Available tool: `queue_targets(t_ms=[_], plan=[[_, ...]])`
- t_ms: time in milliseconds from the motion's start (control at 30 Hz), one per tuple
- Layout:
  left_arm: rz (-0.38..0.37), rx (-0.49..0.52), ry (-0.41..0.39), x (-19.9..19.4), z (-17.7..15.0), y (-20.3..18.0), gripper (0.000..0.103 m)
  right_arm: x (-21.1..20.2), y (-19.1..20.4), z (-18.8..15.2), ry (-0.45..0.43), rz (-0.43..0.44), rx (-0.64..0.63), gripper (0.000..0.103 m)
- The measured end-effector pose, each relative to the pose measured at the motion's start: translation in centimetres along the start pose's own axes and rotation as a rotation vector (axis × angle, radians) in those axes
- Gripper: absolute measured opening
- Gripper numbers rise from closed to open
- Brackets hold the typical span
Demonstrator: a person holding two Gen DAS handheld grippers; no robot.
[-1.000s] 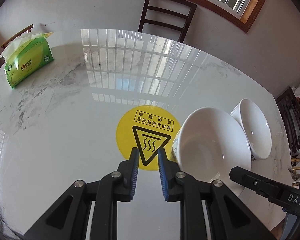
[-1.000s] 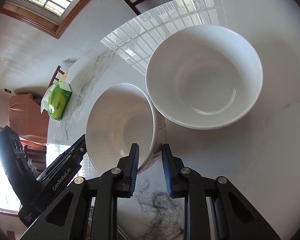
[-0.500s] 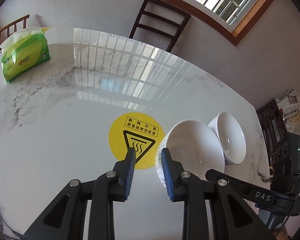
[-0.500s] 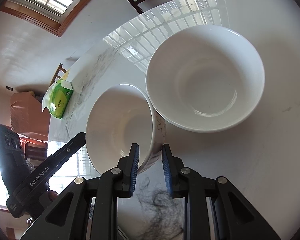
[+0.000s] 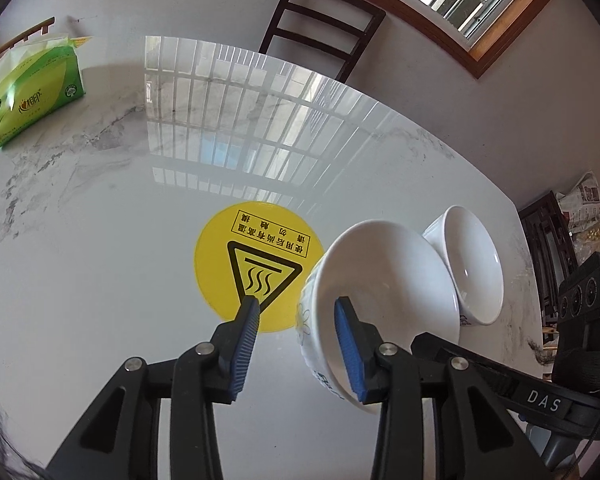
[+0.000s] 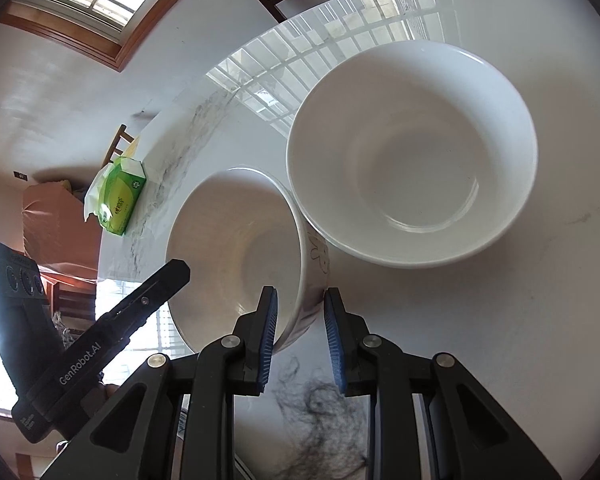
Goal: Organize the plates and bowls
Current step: 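Close both grippers on the rim of the pink-striped white bowl, then lift the striped bowl with both grippers and carry it over the pink bowl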
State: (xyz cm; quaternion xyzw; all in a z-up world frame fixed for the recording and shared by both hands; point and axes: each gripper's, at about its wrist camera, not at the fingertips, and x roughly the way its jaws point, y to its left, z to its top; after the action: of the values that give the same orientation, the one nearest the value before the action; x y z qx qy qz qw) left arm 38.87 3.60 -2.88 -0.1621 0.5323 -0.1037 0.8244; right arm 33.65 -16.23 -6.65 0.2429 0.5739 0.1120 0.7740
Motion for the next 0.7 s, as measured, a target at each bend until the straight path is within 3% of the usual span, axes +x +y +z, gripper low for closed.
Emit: queue_targets(t_ms=[33, 100, 200, 267, 467, 700], plan=[[0.006, -0.001, 0.005, 0.3, -0.1, 0.0, 0.027, 0.0, 0.0, 0.0, 0.0, 0.001, -0.002, 0.023], [-0.011, 0.005, 0.032, 1.1, -0.3, -0.3, 0.016, 0.0, 0.0, 0.1, 0.0, 0.003, -0.006, 0.023], [0.084, 0.038, 0.018, 1.1, -0.8, -1.3, 0.01, -0.1, 0.1, 0.2, 0.002, 0.005, -0.026, 0.021], [0.109, 0.035, 0.018, 0.9, -1.2, -1.5, 0.009, -0.1, 0.3, 0.1, 0.007, -0.001, -0.04, 0.021], [0.08, -0.005, 0.033, -0.9, -2.8, -1.9, 0.01, -1.3, -0.2, -0.3, 0.012, 0.032, -0.035, 0.019], [0.036, -0.006, -0.008, -5.6, -5.9, -4.2, 0.011, -5.5, 0.3, -2.8, -0.011, 0.07, -0.075, 0.019]])
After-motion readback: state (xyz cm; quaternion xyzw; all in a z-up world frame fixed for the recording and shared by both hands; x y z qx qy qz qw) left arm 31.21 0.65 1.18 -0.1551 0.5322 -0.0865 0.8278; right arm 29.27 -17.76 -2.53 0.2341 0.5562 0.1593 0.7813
